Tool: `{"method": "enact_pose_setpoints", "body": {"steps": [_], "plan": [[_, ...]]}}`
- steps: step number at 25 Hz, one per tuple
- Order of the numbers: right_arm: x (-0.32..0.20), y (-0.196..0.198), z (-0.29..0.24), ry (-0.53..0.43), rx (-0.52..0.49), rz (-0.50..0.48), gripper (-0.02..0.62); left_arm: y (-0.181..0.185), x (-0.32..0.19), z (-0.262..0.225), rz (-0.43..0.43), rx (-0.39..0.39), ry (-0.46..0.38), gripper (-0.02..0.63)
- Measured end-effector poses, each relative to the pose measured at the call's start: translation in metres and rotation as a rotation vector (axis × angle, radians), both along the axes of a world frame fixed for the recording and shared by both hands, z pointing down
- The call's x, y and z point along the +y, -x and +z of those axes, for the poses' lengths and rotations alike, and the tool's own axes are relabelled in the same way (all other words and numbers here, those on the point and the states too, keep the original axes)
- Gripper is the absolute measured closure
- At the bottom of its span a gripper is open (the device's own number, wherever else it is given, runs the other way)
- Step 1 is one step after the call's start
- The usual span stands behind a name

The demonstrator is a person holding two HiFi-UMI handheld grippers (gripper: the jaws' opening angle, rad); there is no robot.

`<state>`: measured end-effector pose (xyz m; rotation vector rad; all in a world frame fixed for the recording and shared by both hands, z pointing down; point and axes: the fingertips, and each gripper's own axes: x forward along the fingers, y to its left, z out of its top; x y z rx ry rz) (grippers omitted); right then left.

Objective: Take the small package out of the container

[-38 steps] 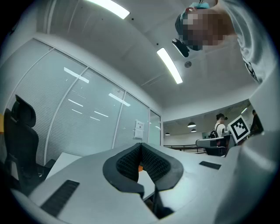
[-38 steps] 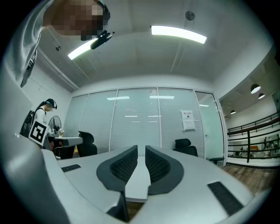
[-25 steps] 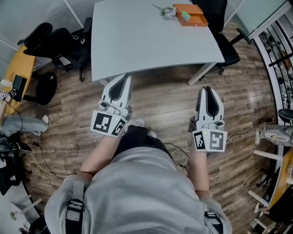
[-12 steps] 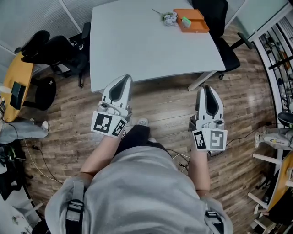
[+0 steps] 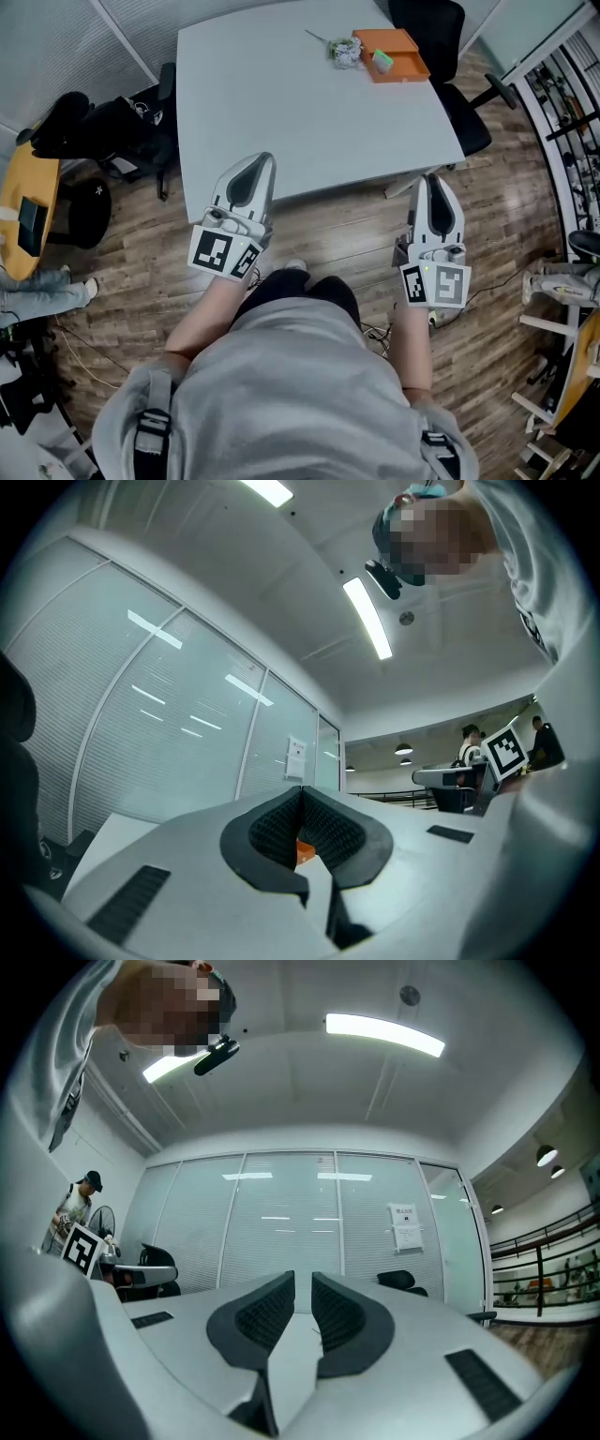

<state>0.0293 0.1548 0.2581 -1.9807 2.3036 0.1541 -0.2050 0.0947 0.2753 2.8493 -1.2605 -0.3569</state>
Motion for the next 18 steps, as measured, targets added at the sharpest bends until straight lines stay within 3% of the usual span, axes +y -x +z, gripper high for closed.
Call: {"method": "enact_pose_setpoints", "body": {"steps": [7,13,18], "plan": [[-0.044,-0.007,0.008,0.023,-0.029,-0.002,0.514,-0.002,-0.046,0.002,-0.004,0.012,0.005,0.586],[-0.100,-0.038,0.023,0.039,-0.049,-0.010,0.514,-0.030,-0.097,0.013,-0.013,0.000,0.020,0.586],[-0.177,-0.073,0.026,0.029,-0.037,-0.065,0.514,-0.065,-0.161,0.013,-0.072,-0.010,-0.002,0.586]]}}
